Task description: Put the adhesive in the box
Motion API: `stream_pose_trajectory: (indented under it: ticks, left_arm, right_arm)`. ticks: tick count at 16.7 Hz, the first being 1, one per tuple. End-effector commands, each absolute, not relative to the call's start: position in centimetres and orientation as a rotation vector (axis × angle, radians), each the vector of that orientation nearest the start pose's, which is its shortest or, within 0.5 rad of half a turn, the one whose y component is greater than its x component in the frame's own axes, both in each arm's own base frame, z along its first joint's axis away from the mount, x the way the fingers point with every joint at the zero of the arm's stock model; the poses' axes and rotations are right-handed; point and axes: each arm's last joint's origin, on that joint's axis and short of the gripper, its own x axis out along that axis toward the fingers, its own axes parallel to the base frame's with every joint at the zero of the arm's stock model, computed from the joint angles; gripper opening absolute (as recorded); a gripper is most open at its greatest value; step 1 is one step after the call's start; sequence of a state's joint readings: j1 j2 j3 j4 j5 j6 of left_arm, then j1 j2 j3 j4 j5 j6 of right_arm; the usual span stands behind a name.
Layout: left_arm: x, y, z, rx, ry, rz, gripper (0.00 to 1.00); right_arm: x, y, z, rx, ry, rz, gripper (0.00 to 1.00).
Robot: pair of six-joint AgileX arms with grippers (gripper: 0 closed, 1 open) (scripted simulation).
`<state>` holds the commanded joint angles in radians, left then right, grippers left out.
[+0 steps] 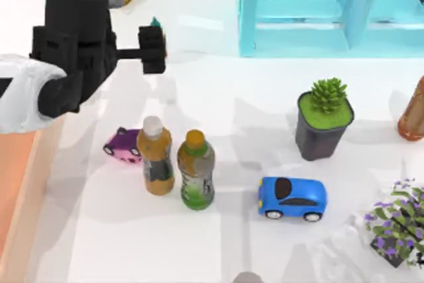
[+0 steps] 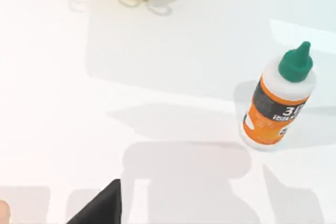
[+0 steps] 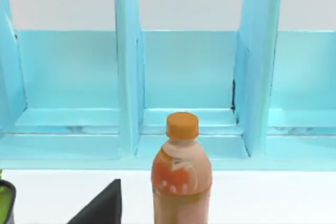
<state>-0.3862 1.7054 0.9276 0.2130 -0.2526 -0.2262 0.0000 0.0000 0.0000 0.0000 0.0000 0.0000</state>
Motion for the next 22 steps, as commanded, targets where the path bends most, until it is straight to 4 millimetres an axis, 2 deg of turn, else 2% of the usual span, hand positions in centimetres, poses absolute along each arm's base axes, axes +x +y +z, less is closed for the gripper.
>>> stream_pose_trajectory:
  ticks: [3, 7, 15, 18, 22]
  left_arm:
    - [36.6, -15.5, 14.7, -0.029, 0.585, -0.046, 1.00]
    - [38.4, -17.4, 12.1, -0.014, 0.599, -0.028, 1.00]
    - [39.0, -17.4, 11.7, -0.013, 0.602, -0.023, 1.00]
    - [41.2, -17.9, 10.4, -0.012, 0.601, -0.026, 1.00]
    - [45.0, -18.1, 7.8, -0.013, 0.599, -0.026, 1.00]
  right_arm:
    - [10.6, -0.1, 16.0, 0.000, 0.000, 0.000, 1.00]
    - [10.6, -0.1, 16.0, 0.000, 0.000, 0.000, 1.00]
    - [10.6, -0.1, 16.0, 0.000, 0.000, 0.000, 1.00]
    - [10.6, -0.1, 16.0, 0.000, 0.000, 0.000, 1.00]
    - [10.6, -0.1, 16.0, 0.000, 0.000, 0.000, 1.00]
